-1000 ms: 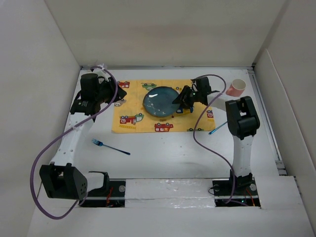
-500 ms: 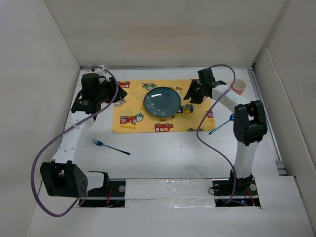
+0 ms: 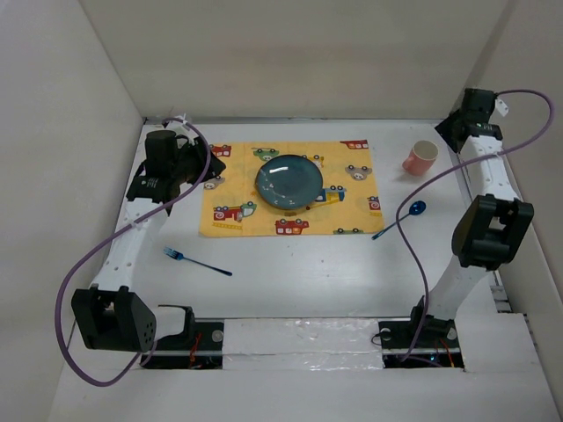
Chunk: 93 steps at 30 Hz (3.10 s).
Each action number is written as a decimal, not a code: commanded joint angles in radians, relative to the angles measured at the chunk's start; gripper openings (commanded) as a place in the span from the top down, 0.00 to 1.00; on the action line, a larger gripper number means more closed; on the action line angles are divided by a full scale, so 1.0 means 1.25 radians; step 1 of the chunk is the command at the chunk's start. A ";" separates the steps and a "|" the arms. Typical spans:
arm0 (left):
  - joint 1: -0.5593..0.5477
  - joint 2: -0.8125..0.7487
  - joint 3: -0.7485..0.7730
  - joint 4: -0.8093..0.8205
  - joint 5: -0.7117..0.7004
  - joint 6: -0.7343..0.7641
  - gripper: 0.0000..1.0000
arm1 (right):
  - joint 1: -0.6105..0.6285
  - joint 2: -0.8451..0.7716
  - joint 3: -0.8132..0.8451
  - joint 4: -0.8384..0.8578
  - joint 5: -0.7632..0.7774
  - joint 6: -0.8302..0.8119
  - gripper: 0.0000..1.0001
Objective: Set the dinner table for one person
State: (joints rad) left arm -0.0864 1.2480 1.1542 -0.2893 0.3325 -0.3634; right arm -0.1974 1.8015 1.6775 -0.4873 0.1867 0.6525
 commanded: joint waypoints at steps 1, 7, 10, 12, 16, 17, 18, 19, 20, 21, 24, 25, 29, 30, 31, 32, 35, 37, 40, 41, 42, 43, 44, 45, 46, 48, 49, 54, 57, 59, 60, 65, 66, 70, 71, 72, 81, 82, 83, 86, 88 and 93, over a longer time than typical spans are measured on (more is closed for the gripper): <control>-0.006 -0.002 0.013 0.015 0.011 0.006 0.64 | -0.006 0.075 0.080 -0.079 0.063 0.008 0.50; -0.006 -0.002 0.001 0.019 0.009 0.007 0.63 | -0.007 0.136 0.137 -0.111 0.100 -0.019 0.48; -0.006 -0.001 0.001 0.019 0.009 0.006 0.64 | -0.007 0.165 0.153 -0.143 0.112 -0.007 0.48; -0.006 -0.001 0.001 0.018 0.008 0.006 0.64 | -0.007 0.179 0.143 -0.142 0.106 0.001 0.48; -0.006 0.003 0.001 0.018 0.008 0.006 0.64 | -0.007 0.197 0.122 -0.124 0.086 0.006 0.53; -0.006 0.003 0.001 0.016 0.008 0.006 0.63 | -0.007 0.204 0.127 -0.127 0.084 0.007 0.57; -0.006 0.002 0.003 0.012 0.003 0.006 0.64 | -0.007 0.228 0.151 -0.146 0.073 0.012 0.70; -0.006 0.002 0.003 0.012 0.003 0.006 0.64 | -0.007 0.228 0.151 -0.146 0.073 0.014 0.71; -0.006 0.001 0.004 0.009 -0.001 0.006 0.63 | -0.007 0.235 0.160 -0.150 0.065 0.015 0.71; -0.006 -0.002 0.004 0.008 -0.003 0.007 0.64 | -0.007 0.235 0.158 -0.144 0.063 0.015 0.71; -0.006 -0.004 0.004 0.006 -0.012 0.008 0.64 | -0.007 0.240 0.149 -0.124 0.053 0.008 0.67; -0.006 -0.003 0.004 0.003 -0.014 0.008 0.63 | -0.007 0.244 0.151 -0.127 0.049 0.009 0.68; -0.006 -0.007 0.004 0.003 -0.018 0.008 0.64 | -0.007 0.260 0.156 -0.137 0.037 0.011 0.85; -0.006 -0.006 0.006 0.002 -0.021 0.008 0.63 | -0.007 0.255 0.164 -0.144 0.041 0.020 1.00; -0.006 -0.006 0.007 0.000 -0.021 0.008 0.63 | 0.001 0.245 0.161 -0.137 0.044 0.019 1.00; -0.006 -0.006 0.009 0.001 -0.021 0.007 0.63 | 0.001 0.228 0.153 -0.117 0.053 0.017 1.00; -0.006 -0.001 0.013 0.001 -0.017 0.004 0.64 | 0.031 0.162 0.149 -0.053 0.041 -0.003 1.00; -0.006 0.002 0.015 0.003 -0.012 0.000 0.64 | 0.052 0.155 0.206 -0.066 0.031 -0.031 1.00; -0.006 0.002 0.008 0.009 -0.011 -0.004 0.64 | 0.105 0.196 0.339 -0.145 0.026 -0.067 1.00; -0.006 0.004 0.007 0.009 -0.012 -0.001 0.64 | 0.132 0.231 0.368 -0.163 0.026 -0.074 1.00; -0.006 0.005 0.007 0.006 -0.012 0.000 0.63 | 0.147 0.247 0.395 -0.176 0.030 -0.081 1.00; -0.006 0.007 0.007 0.006 -0.016 0.001 0.64 | 0.160 0.261 0.416 -0.190 0.035 -0.096 1.00; -0.006 0.007 0.008 0.004 -0.016 0.002 0.64 | 0.182 0.288 0.449 -0.195 0.040 -0.103 1.00; -0.006 0.007 0.009 0.007 -0.016 0.002 0.64 | 0.192 0.302 0.470 -0.203 0.040 -0.112 1.00; -0.006 0.009 0.011 0.006 -0.016 0.001 0.64 | 0.200 0.317 0.491 -0.224 0.038 -0.116 1.00; -0.006 0.012 0.013 0.007 -0.013 0.001 0.63 | 0.212 0.367 0.554 -0.246 0.026 -0.118 1.00; -0.006 0.012 0.013 0.006 -0.016 0.001 0.64 | 0.220 0.382 0.569 -0.262 0.022 -0.122 1.00; -0.006 0.015 0.013 0.007 -0.019 0.001 0.63 | 0.252 0.439 0.627 -0.275 0.009 -0.133 1.00; -0.006 0.019 0.013 0.009 -0.022 -0.001 0.63 | 0.260 0.460 0.648 -0.297 0.010 -0.137 1.00; -0.006 0.019 0.011 0.012 -0.022 -0.003 0.63 | 0.268 0.469 0.646 -0.305 0.026 -0.140 1.00; -0.006 0.019 0.009 0.012 -0.022 -0.003 0.63 | 0.268 0.471 0.644 -0.306 0.032 -0.143 1.00; -0.006 0.020 -0.002 0.019 -0.024 -0.009 0.63 | 0.276 0.487 0.636 -0.313 0.064 -0.158 1.00; -0.006 0.021 -0.002 0.020 -0.024 -0.010 0.63 | 0.283 0.489 0.636 -0.316 0.065 -0.158 1.00; -0.006 0.026 0.000 0.022 -0.027 -0.010 0.63 | 0.283 0.496 0.635 -0.305 0.043 -0.153 0.80; -0.006 0.026 0.000 0.022 -0.025 -0.010 0.63 | 0.283 0.497 0.635 -0.300 0.036 -0.150 0.72; -0.006 0.028 0.000 0.023 -0.025 -0.010 0.63 | 0.283 0.495 0.635 -0.294 0.027 -0.147 0.68; -0.006 0.048 0.035 0.013 0.001 -0.010 0.63 | 0.249 0.334 0.563 -0.177 -0.049 -0.112 0.48; -0.006 0.048 0.040 0.012 0.014 -0.010 0.64 | 0.233 0.252 0.471 -0.155 -0.048 -0.100 0.50; -0.006 0.048 0.041 0.015 0.025 -0.015 0.64 | 0.226 0.204 0.410 -0.127 -0.045 -0.091 0.62; -0.006 0.029 0.016 0.039 0.096 -0.054 0.65 | 0.188 -0.001 0.092 -0.011 -0.032 -0.037 1.00; -0.006 0.017 -0.017 0.050 0.138 -0.068 0.67 | 0.165 -0.087 -0.063 0.046 -0.055 -0.002 1.00; -0.022 -0.024 -0.074 0.038 0.143 -0.059 0.94 | 0.138 -0.272 -0.427 -0.010 -0.048 0.034 1.00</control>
State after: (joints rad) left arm -0.1009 1.2766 1.0950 -0.2565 0.4656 -0.4328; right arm -0.0345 1.4532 1.3056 -0.4671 0.1337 0.6437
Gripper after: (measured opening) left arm 0.098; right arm 0.010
